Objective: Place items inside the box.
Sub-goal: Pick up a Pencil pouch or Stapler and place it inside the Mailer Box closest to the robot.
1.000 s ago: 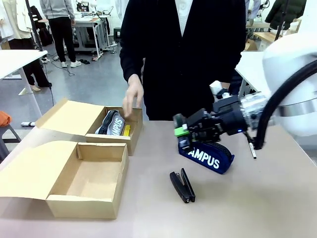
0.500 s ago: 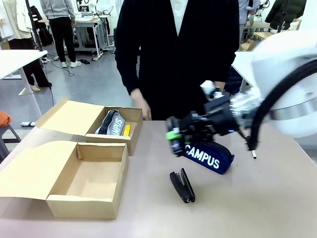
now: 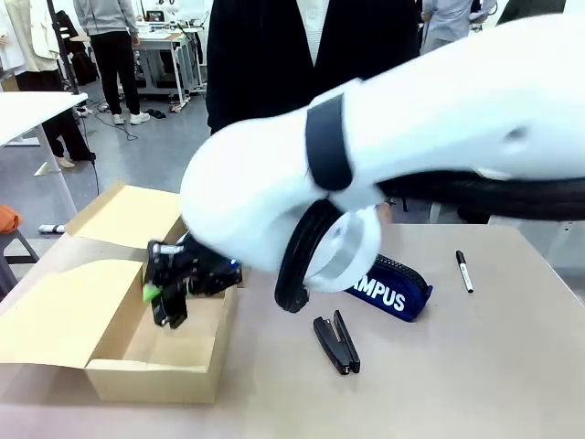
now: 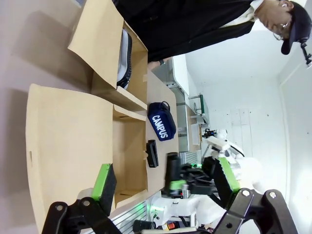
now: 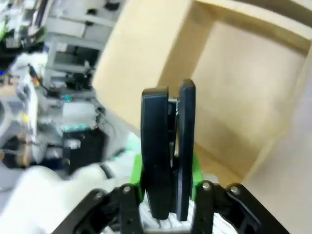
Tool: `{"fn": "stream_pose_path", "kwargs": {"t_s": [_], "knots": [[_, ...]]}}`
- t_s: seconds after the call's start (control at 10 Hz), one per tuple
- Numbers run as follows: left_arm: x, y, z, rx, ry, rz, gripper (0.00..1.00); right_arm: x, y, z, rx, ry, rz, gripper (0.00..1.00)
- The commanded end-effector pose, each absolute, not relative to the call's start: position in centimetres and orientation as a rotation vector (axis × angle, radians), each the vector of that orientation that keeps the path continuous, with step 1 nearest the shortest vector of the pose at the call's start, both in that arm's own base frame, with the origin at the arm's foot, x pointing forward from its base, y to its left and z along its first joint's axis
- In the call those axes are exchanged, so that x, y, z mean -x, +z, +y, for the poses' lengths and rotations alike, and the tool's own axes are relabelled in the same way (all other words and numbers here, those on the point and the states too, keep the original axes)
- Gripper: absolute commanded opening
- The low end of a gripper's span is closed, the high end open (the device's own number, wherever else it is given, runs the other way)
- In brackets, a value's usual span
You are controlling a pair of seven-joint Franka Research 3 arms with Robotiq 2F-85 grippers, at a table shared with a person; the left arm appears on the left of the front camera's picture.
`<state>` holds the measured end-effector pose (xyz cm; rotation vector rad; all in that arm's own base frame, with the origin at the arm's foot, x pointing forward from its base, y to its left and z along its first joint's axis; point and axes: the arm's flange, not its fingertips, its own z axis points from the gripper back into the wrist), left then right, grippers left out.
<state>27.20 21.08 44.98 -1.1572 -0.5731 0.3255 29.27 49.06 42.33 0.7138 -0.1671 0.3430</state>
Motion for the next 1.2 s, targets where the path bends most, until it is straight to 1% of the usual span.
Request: {"fn": "stream_pose_path", "kwargs": {"t_s": [0.0, 0.1, 0.3, 0.6, 0.9, 1.0, 1.1], "knots": [[-27.1, 44.9, 20.9, 1.170, 0.309, -0.595, 1.00, -33.0, 41.8, 56.2, -0.530, 0.348, -0.112, 0.41], [-27.1, 44.9, 20.9, 1.170, 0.309, -0.595, 1.00, -33.5, 40.5, 57.2, -0.493, 0.355, -0.095, 0.41], [-27.1, 44.9, 20.9, 1.170, 0.309, -0.595, 1.00, -34.3, 38.9, 58.3, -0.484, 0.365, -0.108, 0.41], [-27.1, 44.9, 20.9, 1.170, 0.309, -0.595, 1.00, -34.7, 38.2, 58.7, -0.450, 0.350, -0.133, 0.41], [-27.1, 44.9, 20.9, 1.170, 0.309, -0.595, 1.00, -34.5, 37.5, 58.6, -0.439, 0.357, -0.093, 0.41], [-27.1, 44.9, 20.9, 1.170, 0.309, -0.595, 1.00, -34.5, 37.4, 58.5, -0.444, 0.361, -0.086, 0.54], [-27.1, 44.9, 20.9, 1.170, 0.309, -0.595, 1.00, -34.6, 37.3, 58.3, -0.451, 0.357, -0.076, 1.00]]}}
